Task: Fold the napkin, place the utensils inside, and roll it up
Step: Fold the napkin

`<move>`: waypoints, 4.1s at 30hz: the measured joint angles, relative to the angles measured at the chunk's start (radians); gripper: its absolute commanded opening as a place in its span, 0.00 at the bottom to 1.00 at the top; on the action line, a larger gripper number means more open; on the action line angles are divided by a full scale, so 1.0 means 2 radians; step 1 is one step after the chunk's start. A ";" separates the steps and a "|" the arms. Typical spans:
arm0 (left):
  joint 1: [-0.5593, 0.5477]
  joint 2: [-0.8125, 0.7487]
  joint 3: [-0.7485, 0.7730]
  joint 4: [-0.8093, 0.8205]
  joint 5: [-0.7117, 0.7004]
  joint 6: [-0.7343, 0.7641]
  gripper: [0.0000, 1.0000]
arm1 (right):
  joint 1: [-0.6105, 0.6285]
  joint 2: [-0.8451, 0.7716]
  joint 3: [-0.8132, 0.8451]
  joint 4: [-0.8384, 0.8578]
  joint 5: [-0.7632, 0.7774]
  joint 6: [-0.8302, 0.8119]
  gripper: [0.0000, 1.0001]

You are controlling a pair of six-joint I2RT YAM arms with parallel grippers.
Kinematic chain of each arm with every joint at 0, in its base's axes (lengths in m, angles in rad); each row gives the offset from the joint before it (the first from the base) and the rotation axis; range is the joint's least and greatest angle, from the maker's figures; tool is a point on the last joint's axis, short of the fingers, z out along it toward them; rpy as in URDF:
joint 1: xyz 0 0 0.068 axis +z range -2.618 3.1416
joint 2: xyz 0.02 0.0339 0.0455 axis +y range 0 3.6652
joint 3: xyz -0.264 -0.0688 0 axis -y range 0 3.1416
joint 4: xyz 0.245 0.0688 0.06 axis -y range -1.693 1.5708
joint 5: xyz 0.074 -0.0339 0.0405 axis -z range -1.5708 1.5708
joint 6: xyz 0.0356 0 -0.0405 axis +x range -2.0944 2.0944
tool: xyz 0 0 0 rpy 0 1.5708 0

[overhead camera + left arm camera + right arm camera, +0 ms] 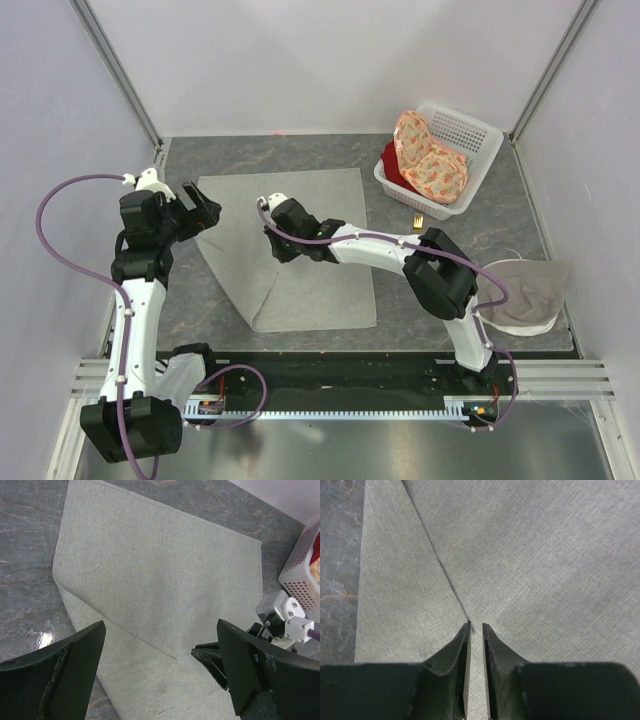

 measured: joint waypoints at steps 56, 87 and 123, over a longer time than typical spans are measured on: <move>0.000 0.000 0.000 0.000 0.004 0.000 1.00 | 0.015 0.090 0.077 -0.065 -0.026 -0.011 0.02; 0.000 0.000 0.000 0.000 0.005 0.000 1.00 | 0.013 0.079 0.096 -0.088 -0.007 -0.033 0.16; 0.000 0.003 0.000 0.000 0.013 0.000 1.00 | 0.013 0.100 0.116 -0.095 -0.010 -0.043 0.22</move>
